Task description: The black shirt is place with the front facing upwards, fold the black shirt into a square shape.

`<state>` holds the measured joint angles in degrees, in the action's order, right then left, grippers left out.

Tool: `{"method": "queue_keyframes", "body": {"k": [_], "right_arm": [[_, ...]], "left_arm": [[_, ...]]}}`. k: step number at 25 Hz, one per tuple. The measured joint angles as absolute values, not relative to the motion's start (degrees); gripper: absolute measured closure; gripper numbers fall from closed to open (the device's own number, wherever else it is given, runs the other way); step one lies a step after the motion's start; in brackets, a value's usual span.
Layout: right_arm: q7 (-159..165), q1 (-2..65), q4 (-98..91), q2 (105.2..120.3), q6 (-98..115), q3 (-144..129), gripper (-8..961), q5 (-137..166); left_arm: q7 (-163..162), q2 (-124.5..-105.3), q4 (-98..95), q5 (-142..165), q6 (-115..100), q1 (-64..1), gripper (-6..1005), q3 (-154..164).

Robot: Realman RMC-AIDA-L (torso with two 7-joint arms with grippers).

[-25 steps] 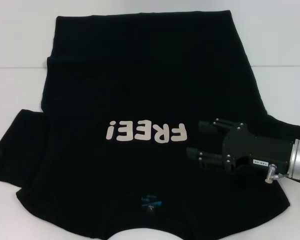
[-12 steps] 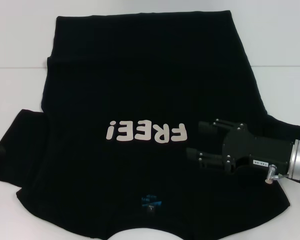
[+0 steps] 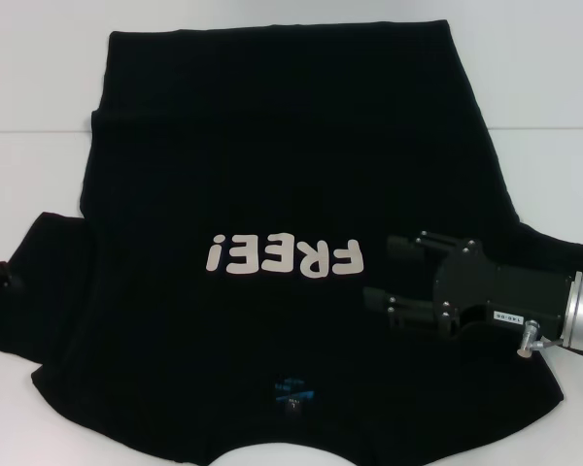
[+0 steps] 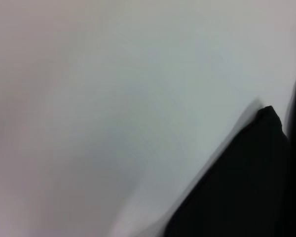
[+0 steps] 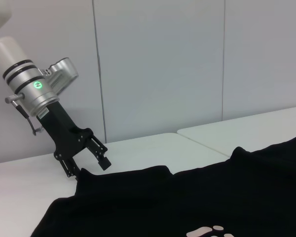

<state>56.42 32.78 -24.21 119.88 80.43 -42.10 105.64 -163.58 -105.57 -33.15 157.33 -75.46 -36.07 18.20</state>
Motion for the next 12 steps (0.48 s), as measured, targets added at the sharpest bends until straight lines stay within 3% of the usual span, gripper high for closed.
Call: {"method": "queue_keyframes", "body": {"k": [12], "right_arm": [[56.42, 32.72, -24.26, 119.88, 80.42, -42.1, 146, 105.64]], "left_arm": [[-163.14, -105.88, -33.68, 157.55, -75.48, -36.86, 168, 22.7]]}}
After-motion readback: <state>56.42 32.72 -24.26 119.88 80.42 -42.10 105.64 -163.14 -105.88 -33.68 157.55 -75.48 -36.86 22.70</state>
